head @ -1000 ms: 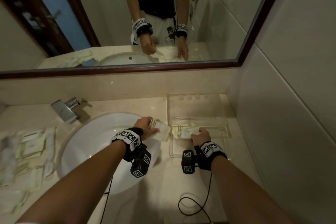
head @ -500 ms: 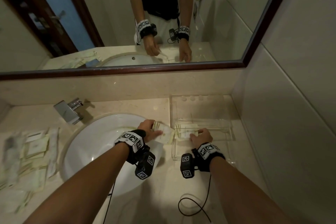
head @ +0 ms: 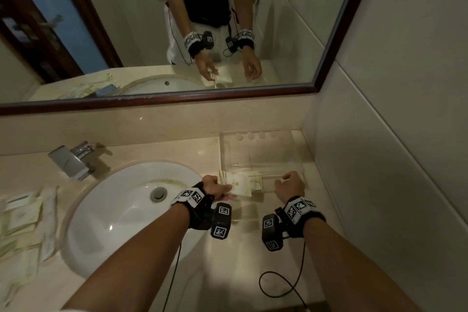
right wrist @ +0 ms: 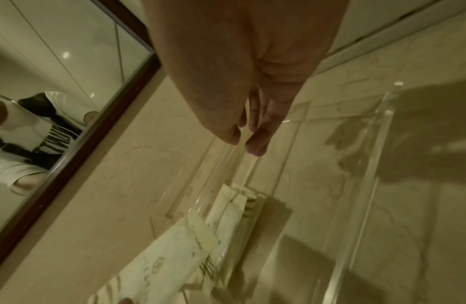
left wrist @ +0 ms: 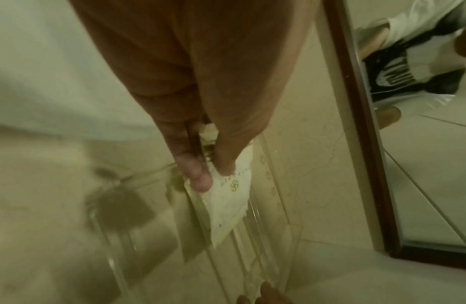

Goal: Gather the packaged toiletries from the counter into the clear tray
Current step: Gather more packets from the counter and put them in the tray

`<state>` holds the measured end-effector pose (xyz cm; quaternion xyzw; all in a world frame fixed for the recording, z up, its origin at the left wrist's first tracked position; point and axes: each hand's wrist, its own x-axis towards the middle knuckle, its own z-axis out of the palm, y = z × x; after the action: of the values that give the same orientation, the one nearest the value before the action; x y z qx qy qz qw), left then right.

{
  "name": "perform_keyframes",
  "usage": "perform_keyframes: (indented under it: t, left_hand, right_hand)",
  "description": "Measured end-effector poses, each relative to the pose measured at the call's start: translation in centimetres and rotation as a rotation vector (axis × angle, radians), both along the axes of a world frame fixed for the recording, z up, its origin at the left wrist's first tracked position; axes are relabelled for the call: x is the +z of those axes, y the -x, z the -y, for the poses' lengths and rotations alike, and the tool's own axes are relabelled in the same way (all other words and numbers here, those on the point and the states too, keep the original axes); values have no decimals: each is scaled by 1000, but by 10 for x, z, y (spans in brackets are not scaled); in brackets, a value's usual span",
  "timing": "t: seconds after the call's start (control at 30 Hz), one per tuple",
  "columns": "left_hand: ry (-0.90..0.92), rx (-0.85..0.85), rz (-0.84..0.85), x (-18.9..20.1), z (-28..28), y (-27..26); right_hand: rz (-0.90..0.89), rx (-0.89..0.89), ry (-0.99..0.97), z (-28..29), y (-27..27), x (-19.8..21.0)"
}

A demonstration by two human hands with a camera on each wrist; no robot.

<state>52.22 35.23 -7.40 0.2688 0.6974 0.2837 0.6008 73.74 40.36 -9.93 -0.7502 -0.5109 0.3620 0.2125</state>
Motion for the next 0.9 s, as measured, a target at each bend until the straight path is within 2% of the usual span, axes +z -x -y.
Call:
perform_keyframes:
  t: [0.17,0.3,0.5,0.6,0.7,0.83,0.9]
  left_hand:
    - [41,53,121,-6,0,-19]
    - [93,59,98,-18,-5,-32]
    - [74,124,153,-36,-4,-33]
    - [51,150,94,-38,-2,-32]
    - [72,96,41,-33,-6,-34]
    - [83,100,132,-37,-10,-31]
    - [55,182,202,-47,-16,-32]
  right_hand:
    - [16,-7,-28,0,-19,11]
    - [27,-7,-45,-1,-28,19]
    - [46,-1,-34,-1,-31,23]
    - [53,7,-32,-1,-27,25]
    - [47,16,-23,-3,-25,24]
    - [28,10,-31,-7,-24,22]
    - [32,7,-30,-9,-23,21]
